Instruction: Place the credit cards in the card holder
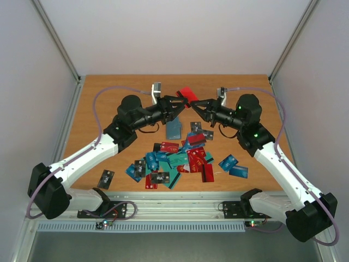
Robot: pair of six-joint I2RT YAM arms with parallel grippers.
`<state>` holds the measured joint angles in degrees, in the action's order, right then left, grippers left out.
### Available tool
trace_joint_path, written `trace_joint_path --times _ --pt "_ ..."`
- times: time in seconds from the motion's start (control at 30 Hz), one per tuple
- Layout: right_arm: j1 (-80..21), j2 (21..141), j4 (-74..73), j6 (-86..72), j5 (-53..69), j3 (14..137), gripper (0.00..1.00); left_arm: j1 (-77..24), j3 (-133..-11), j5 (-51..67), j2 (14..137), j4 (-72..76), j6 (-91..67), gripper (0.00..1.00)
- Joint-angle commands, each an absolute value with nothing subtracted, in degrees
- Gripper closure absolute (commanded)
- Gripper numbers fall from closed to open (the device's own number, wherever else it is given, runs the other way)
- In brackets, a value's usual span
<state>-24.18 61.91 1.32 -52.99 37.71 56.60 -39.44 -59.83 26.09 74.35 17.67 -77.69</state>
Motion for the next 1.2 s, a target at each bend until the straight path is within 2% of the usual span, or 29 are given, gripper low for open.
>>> trace_joint_path --times 0.0,0.57,0.73,0.83,0.93,0.97,1.0,1.07,1.1,1.17 --pt "-24.8 61.0 4.5 -53.6 36.7 56.3 0.99 -39.4 -60.8 24.1 74.0 23.2 -77.0 0.68" --pt "-25.0 61.5 8.8 -53.8 38.4 54.7 0.99 -39.4 -61.3 19.5 73.3 20.8 -74.5 0.83" --pt "-25.0 62.2 9.7 -54.5 38.8 54.1 0.99 -39.3 -61.4 19.0 73.9 21.0 -74.8 0.90" --pt "-25.0 62.7 11.4 -55.3 39.5 53.6 0.99 -39.2 -61.8 19.2 74.5 21.0 -74.9 0.99" --pt "-25.0 63.2 11.7 -55.3 40.1 53.4 0.98 -39.0 -62.0 19.5 74.9 20.8 -74.9 1.00" --pt "-25.0 63.2 11.0 -54.9 40.1 53.5 0.93 -38.8 -62.0 19.6 75.0 20.4 -74.9 1.00" --pt "-25.0 63.3 9.6 -54.0 40.2 53.9 0.82 -38.5 -62.0 19.9 74.8 19.7 -74.8 1.00" --pt "-24.6 63.6 0.8 -49.0 40.3 56.1 0.53 -37.2 -62.3 20.4 73.7 16.2 -74.4 1.00" --pt "-24.3 63.9 -4.9 -45.2 40.2 58.1 0.44 -36.3 -62.5 20.5 72.8 13.4 -73.1 1.00" --pt "-23.8 65.3 -19.1 -35.9 38.2 63.5 0.33 -34.7 -63.2 20.5 70.9 5.9 -70.0 1.00"
